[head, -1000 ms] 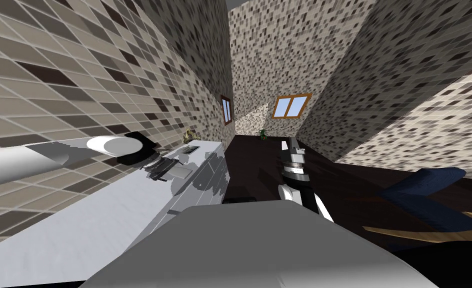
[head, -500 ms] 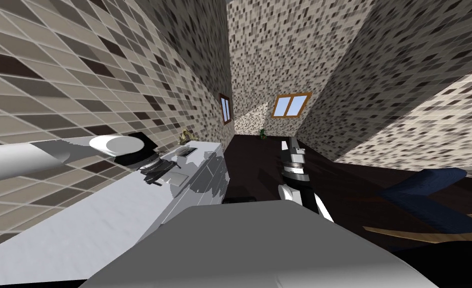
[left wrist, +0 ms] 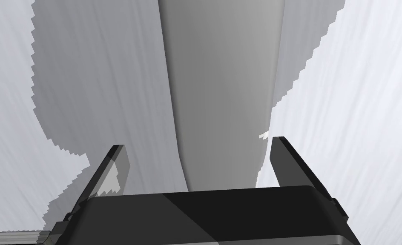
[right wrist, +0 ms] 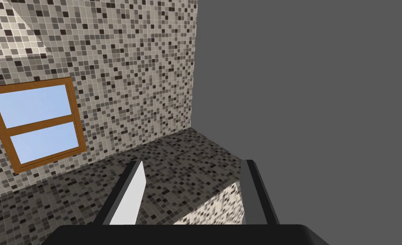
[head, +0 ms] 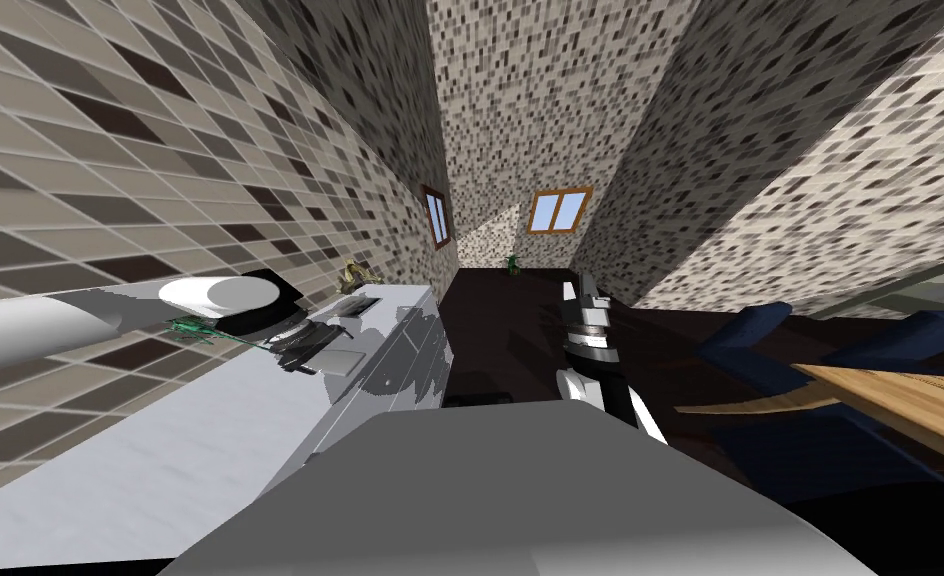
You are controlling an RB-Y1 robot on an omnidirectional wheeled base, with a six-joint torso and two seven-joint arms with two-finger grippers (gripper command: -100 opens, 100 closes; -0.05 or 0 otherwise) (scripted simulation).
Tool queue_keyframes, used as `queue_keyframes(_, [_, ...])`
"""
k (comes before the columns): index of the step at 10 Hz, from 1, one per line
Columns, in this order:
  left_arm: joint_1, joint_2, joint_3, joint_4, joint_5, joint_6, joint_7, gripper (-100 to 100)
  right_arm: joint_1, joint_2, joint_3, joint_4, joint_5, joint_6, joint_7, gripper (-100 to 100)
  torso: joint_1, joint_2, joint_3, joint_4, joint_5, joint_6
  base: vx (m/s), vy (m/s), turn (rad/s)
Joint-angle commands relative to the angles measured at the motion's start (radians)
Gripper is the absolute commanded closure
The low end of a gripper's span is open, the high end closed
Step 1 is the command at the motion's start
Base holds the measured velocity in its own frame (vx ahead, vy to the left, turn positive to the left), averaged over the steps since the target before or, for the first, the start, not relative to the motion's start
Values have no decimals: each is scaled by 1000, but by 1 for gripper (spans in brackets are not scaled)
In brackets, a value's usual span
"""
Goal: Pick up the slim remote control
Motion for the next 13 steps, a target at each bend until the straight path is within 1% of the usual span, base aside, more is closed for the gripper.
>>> queue_keyframes(1, [4,-12,-13,37,-5,-7,-10,-100,0,0,0,0,0,0,0,0,0,0,0,0,0,0,-105,-9,-182])
queue_keyframes(2, [4,-12,-7,37,-5,-7,-10,-100,0,0,0,0,0,0,0,0,1,0,0,-1,2,-1,-66,-15,-58])
queue_keyframes(3, [4,-12,-13,37,-5,-7,-10,-100,0,0,0,0,0,0,0,0,1,-2,-1,-1,2,-1,-13,-12,14])
queue_keyframes(4, [9,-28,-25,84,-12,-8,-24,-100,0,0,0,0,0,0,0,0,2,-5,-3,-2,2,-1,-51,-23,-292])
queue_keyframes(6, [14,-44,-36,132,-19,-10,-37,-100,0,0,0,0,0,0,0,0,2,-2,-2,-2,3,1,-113,-25,-256])
queue_keyframes(7, [26,-53,-9,115,-29,0,-34,-100,0,0,0,0,0,0,0,0,3,-2,-1,-1,3,1,-51,-10,-33])
queue_keyframes(8, [28,-56,-5,116,-32,4,-33,100,0,0,0,0,0,0,0,0,4,-4,-3,-2,3,0,-9,-2,6])
queue_keyframes(12, [27,-55,-6,116,-32,4,-33,100,0,0,0,0,0,0,0,0,5,-9,-5,-3,3,0,0,0,0])
queue_keyframes(13, [27,-55,-6,116,-32,4,-33,0,0,0,0,0,0,0,0,0,4,-9,-6,-3,3,0,0,0,0])
